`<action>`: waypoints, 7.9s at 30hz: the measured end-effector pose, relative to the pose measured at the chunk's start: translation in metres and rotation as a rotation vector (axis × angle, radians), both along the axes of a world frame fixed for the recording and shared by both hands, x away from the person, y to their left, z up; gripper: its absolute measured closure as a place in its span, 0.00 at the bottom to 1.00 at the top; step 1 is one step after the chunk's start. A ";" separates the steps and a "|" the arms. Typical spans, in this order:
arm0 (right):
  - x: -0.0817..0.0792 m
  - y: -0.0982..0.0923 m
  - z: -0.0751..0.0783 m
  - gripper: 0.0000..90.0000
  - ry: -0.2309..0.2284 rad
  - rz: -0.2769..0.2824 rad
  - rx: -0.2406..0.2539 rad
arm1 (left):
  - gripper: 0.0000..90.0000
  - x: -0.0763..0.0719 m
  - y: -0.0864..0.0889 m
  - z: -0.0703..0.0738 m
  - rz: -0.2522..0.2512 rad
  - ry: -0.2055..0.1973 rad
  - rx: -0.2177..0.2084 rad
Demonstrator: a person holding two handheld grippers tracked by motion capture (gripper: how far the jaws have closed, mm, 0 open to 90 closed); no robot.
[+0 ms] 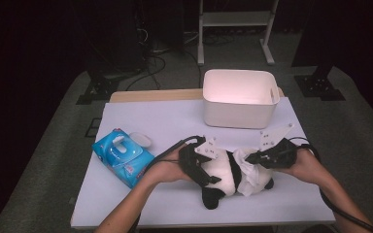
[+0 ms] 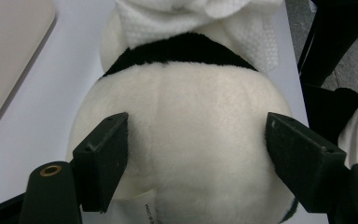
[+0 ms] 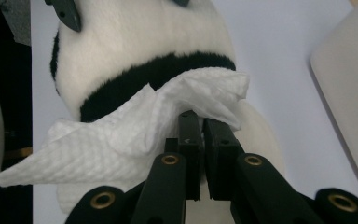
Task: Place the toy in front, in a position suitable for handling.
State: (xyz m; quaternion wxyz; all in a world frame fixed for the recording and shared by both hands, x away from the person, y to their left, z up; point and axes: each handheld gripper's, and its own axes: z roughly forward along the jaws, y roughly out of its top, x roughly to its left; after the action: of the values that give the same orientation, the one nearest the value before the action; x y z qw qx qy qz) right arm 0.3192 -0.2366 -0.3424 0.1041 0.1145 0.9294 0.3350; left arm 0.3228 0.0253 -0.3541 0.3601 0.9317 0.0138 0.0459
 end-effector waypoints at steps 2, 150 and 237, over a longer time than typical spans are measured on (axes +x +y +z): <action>0.002 -0.004 -0.003 0.86 0.015 -0.015 0.017 | 0.25 0.000 -0.002 0.000 -0.001 -0.004 0.005; -0.009 -0.052 -0.020 0.88 0.084 -0.073 0.142 | 0.28 -0.007 -0.003 0.000 -0.003 0.010 0.033; -0.016 -0.041 -0.022 0.88 0.076 -0.056 0.131 | 0.30 -0.006 0.008 -0.015 0.071 0.023 -0.041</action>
State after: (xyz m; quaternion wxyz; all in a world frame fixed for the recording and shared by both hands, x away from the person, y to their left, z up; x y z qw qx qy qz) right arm 0.3036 -0.2779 -0.3649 0.0706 0.1596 0.9052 0.3874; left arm 0.3170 0.0330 -0.3693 0.3773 0.9234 0.0517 0.0478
